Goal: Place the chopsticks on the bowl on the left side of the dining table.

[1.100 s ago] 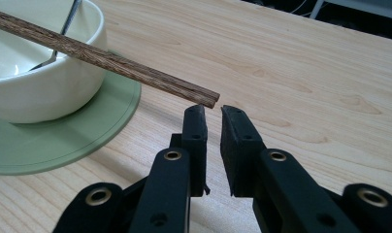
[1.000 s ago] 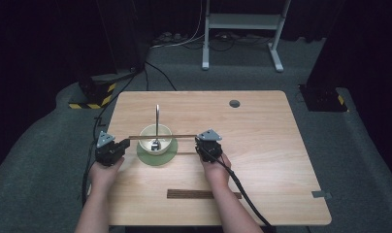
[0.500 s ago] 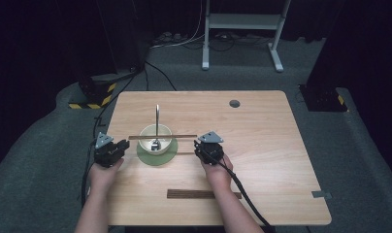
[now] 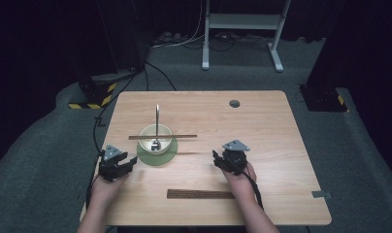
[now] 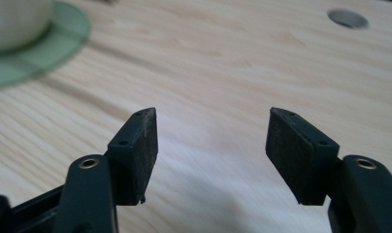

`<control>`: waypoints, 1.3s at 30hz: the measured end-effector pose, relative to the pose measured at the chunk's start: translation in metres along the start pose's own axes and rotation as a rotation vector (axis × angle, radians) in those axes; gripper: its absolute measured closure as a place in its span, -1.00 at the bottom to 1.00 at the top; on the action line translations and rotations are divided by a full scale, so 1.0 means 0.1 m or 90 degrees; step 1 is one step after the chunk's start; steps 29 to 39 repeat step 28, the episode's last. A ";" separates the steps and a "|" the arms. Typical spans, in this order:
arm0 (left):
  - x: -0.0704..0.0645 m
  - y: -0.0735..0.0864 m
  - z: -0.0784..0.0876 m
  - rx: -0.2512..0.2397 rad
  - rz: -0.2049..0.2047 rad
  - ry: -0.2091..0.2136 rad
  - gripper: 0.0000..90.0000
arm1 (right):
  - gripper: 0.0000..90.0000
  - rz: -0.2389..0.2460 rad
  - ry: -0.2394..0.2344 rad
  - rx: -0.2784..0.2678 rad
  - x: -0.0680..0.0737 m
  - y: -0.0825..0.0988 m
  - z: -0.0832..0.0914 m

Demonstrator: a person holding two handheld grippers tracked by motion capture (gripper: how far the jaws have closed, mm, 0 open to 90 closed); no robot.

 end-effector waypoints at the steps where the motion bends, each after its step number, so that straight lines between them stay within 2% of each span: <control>1: -0.02 0.03 0.02 0.005 0.000 0.005 0.07 | -0.24 -0.002 -0.002 0.009 -0.06 0.07 0.04; 3: -0.12 0.14 0.04 0.014 0.006 0.016 -0.01 | -0.28 -0.007 0.001 0.020 -0.19 0.20 0.10; 5: -0.24 0.26 0.04 0.036 -0.012 0.015 -0.13 | -0.31 -0.013 0.012 0.032 -0.37 0.36 0.17; 6: -0.28 0.31 0.04 0.044 -0.015 0.013 -0.18 | -0.31 -0.014 0.026 0.047 -0.49 0.46 0.22; 8: -0.36 0.40 0.02 0.060 -0.024 0.016 -0.26 | -0.31 -0.013 0.033 0.069 -0.66 0.60 0.30; 10: -0.42 0.47 0.03 0.053 -0.033 0.004 -0.37 | -0.33 -0.033 0.046 0.078 -0.86 0.73 0.40; 11: -0.43 0.49 0.05 0.052 -0.026 -0.003 -0.38 | -0.33 -0.053 0.043 0.088 -0.96 0.80 0.49; 12: -0.44 0.51 0.06 0.047 -0.024 -0.005 -0.40 | -0.34 -0.053 0.042 0.091 -1.04 0.86 0.55; 13: -0.45 0.52 0.07 0.044 -0.025 -0.008 -0.42 | -0.38 -0.061 0.046 0.091 -1.10 0.92 0.59; 14: -0.45 0.53 0.07 0.040 -0.022 -0.008 -0.44 | -0.38 -0.071 0.031 0.102 -1.15 0.96 0.66; 16: -0.45 0.53 0.07 0.040 -0.022 -0.017 -0.47 | -0.41 -0.062 0.032 0.104 -1.21 1.02 0.73; 18: -0.45 0.53 0.05 0.040 -0.016 -0.019 -0.52 | -0.46 -0.049 0.028 0.102 -1.26 1.07 0.78; 21: -0.46 0.52 0.05 0.038 -0.018 -0.017 -0.50 | -0.56 -0.068 0.040 0.108 -1.24 1.08 0.80; 23: -0.47 0.53 0.05 0.039 -0.015 -0.014 -0.48 | -0.62 -0.063 0.054 0.100 -1.23 1.08 0.78; 25: -0.47 0.53 0.06 0.039 -0.022 -0.011 -0.47 | -0.67 -0.069 0.051 0.110 -1.25 1.08 0.79; 26: -0.47 0.53 0.06 0.038 -0.023 -0.007 -0.46 | -0.67 -0.079 0.059 0.105 -1.25 1.08 0.78; 27: -0.47 0.53 0.06 0.039 -0.026 -0.006 -0.46 | -0.68 -0.080 0.051 0.117 -1.25 1.08 0.79; 39: -0.47 0.53 0.06 0.040 -0.026 -0.006 -0.46 | -0.68 -0.075 0.056 0.114 -1.25 1.08 0.79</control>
Point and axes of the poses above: each handheld gripper's, and its own axes: z roughly backward along the jaws, y roughly out of its underside, x roughly to its left, the point moved 3 cm from there along -z, roughly forward along the jaws, and after that the axes turned 5 degrees about z, right-handed, at the moved point
